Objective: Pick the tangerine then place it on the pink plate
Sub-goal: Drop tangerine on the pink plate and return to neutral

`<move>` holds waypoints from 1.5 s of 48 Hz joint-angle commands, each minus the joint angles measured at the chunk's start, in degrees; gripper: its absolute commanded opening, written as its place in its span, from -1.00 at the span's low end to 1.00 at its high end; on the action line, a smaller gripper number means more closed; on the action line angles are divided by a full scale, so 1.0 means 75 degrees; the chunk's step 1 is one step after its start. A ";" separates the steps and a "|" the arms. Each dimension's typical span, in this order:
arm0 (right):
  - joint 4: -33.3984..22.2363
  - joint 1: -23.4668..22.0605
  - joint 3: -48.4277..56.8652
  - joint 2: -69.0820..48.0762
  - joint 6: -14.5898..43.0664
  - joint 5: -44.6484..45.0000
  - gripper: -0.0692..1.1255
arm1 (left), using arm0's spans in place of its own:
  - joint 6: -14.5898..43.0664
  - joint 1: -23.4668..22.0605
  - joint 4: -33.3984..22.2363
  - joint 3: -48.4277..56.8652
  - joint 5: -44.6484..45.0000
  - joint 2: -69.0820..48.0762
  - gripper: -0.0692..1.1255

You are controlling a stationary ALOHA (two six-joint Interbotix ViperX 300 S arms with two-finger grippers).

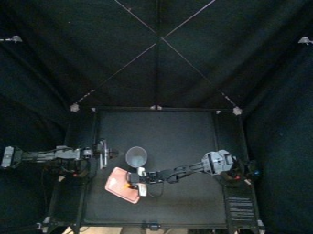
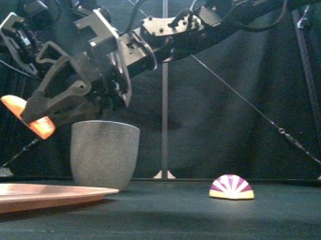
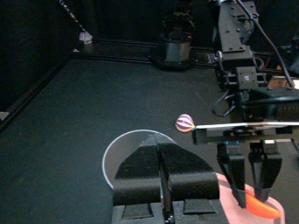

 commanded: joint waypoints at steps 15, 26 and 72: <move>0.0023 -0.0105 -0.0387 -0.0023 -0.0012 -0.0246 0.52 | 0.0000 0.0070 -0.0023 -0.0070 -0.0070 0.0012 -0.73; -0.0059 -0.0152 -0.0176 -0.0375 -0.0070 -0.0281 0.54 | -0.0012 0.0082 -0.0023 -0.0023 -0.0059 0.0012 -0.73; -0.0996 -0.1066 0.6035 -0.5496 -0.0059 -0.5027 0.55 | 0.0000 0.0082 -0.0023 0.0059 -0.0070 0.0012 -0.73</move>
